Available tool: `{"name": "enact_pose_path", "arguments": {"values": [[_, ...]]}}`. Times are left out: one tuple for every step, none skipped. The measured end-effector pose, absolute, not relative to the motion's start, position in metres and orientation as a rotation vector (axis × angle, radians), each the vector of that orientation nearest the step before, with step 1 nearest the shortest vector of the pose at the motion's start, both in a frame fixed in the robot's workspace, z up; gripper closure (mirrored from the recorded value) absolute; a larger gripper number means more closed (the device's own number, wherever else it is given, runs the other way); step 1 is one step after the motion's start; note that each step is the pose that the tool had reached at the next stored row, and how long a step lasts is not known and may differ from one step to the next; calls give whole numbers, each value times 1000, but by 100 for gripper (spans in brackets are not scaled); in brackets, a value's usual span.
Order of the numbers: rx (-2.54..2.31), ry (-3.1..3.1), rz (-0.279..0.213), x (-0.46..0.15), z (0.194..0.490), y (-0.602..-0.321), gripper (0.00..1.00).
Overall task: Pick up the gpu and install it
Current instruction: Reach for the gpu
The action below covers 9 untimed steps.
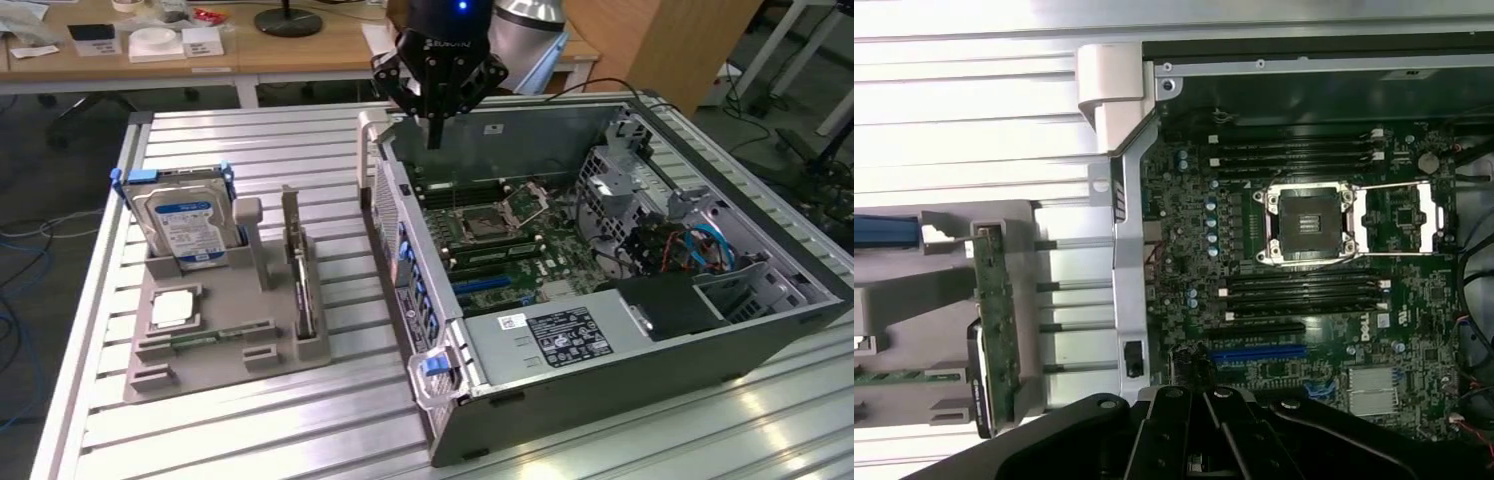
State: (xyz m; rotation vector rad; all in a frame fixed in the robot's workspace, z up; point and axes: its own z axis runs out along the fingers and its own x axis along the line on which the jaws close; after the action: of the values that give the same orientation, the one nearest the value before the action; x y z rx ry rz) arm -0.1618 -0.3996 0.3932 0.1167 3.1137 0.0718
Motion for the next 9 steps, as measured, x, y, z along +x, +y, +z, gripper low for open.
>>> {"name": "enact_pose_path", "arguments": {"values": [[117, 3114, 72, -163, 393, -400, 89], [117, 3114, 72, -165, 393, -400, 89], [117, 3114, 72, -166, 393, -400, 89], [117, 3114, 72, -167, 393, -400, 89], [117, 3114, 72, -169, 393, -400, 89], [117, 3114, 72, -170, 393, -400, 89], [117, 3114, 72, -171, 393, -400, 89], [117, 3114, 72, -172, 393, -400, 89], [117, 3114, 72, -173, 393, -400, 89]]}}
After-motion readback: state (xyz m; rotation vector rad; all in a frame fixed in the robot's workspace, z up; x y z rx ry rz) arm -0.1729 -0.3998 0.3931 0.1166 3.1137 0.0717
